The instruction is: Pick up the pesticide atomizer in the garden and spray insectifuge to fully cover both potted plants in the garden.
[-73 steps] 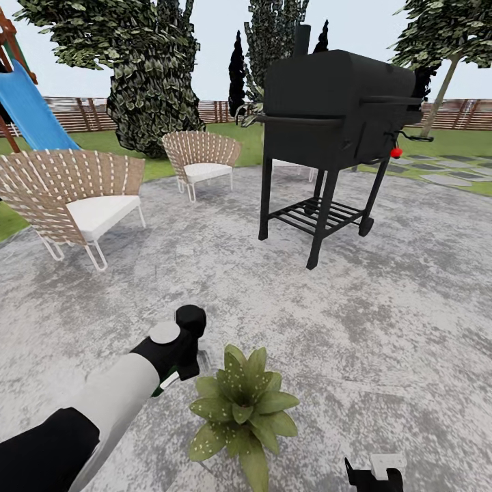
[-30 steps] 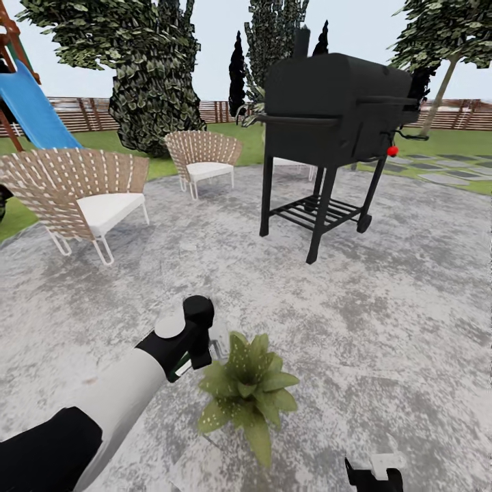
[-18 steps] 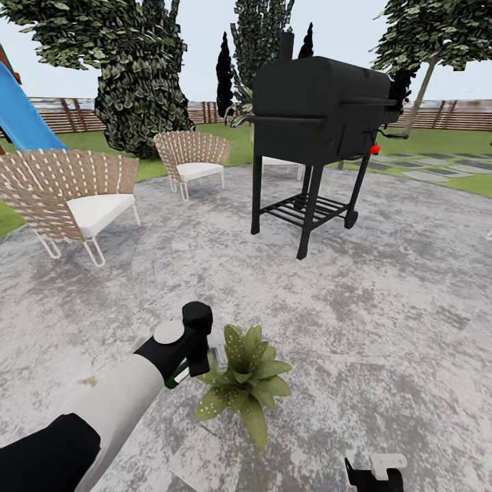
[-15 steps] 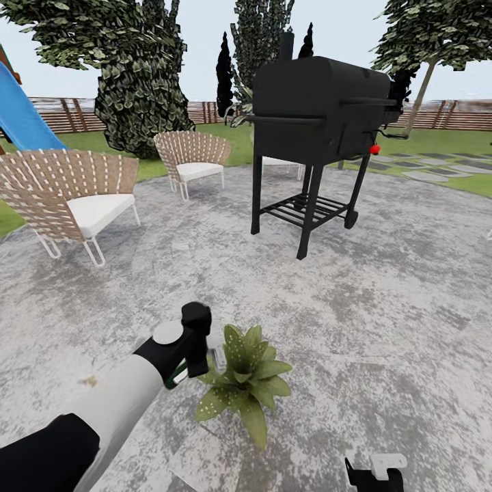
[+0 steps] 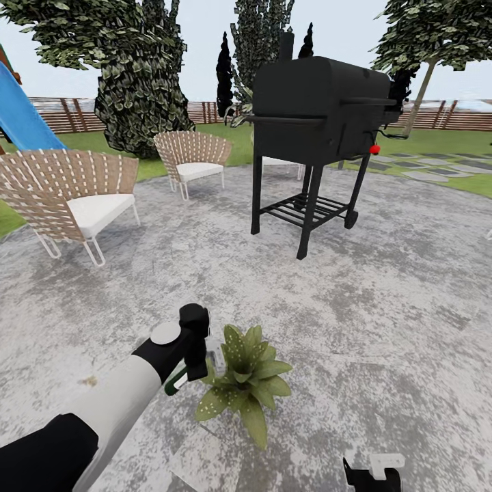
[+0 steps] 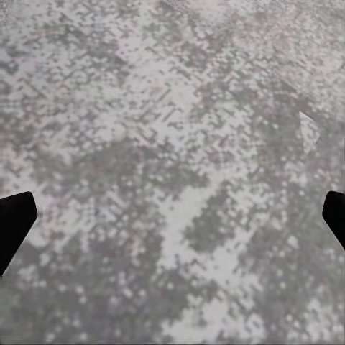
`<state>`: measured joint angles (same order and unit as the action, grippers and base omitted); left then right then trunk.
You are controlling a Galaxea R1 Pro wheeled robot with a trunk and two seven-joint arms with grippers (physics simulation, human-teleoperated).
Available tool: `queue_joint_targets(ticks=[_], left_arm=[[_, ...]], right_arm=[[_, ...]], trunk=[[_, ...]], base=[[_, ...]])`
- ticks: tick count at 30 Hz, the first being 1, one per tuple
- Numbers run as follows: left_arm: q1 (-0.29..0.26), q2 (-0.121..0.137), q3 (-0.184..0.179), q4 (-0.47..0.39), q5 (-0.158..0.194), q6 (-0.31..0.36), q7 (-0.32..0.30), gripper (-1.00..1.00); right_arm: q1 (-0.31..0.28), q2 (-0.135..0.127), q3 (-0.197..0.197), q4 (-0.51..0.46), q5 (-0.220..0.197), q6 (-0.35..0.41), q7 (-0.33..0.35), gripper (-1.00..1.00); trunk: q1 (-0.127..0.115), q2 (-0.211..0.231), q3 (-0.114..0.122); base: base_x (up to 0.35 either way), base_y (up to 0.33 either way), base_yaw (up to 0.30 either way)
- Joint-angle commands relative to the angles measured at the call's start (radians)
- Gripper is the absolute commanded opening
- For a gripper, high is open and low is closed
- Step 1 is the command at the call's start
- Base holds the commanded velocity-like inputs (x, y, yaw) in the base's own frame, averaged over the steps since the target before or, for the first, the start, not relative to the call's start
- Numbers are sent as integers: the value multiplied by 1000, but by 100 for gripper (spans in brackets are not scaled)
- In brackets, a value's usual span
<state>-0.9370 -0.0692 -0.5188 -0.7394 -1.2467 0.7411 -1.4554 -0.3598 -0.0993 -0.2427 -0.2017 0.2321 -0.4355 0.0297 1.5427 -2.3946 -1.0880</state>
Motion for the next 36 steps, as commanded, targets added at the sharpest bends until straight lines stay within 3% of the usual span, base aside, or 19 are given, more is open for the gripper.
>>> queue_joint_targets(ticks=[1,4,14,23,24,29,33,36], left_arm=[[0,0,-1,-1,-7,11,-8,-100],[3,-10,2,-3,-9,16,-2,-100],[3,-7,3,-3,-11,18,10,-100],[5,-2,-1,-2,-19,19,12,-100],[7,4,-1,-1,-20,19,12,-100],[11,102,1,7,-19,20,11,-100],[29,106,-1,27,-15,19,12,-100],[34,107,1,29,-11,20,61,-100]], right_arm=[[-1,1,-9,1,8,-4,3,100],[-1,-2,-9,2,7,-5,3,100],[-1,-2,-9,2,9,-5,3,100],[-1,-2,-9,2,9,-4,3,100],[-1,-2,-9,2,9,-5,3,100],[-1,-2,-9,2,9,-4,3,100],[-1,-2,-9,2,9,-4,3,100],[-1,-2,-9,2,9,-5,3,100]], trunk=[[0,0,-1],[0,0,-1],[0,0,-1],[0,0,-1],[0,0,-1],[0,0,-1],[0,0,-1],[0,0,-1]], base=[[0,0,0],[0,0,0],[-175,167,-2],[124,202,-242],[11,11,-125],[2,2,-20],[0,0,0],[0,0,0]])
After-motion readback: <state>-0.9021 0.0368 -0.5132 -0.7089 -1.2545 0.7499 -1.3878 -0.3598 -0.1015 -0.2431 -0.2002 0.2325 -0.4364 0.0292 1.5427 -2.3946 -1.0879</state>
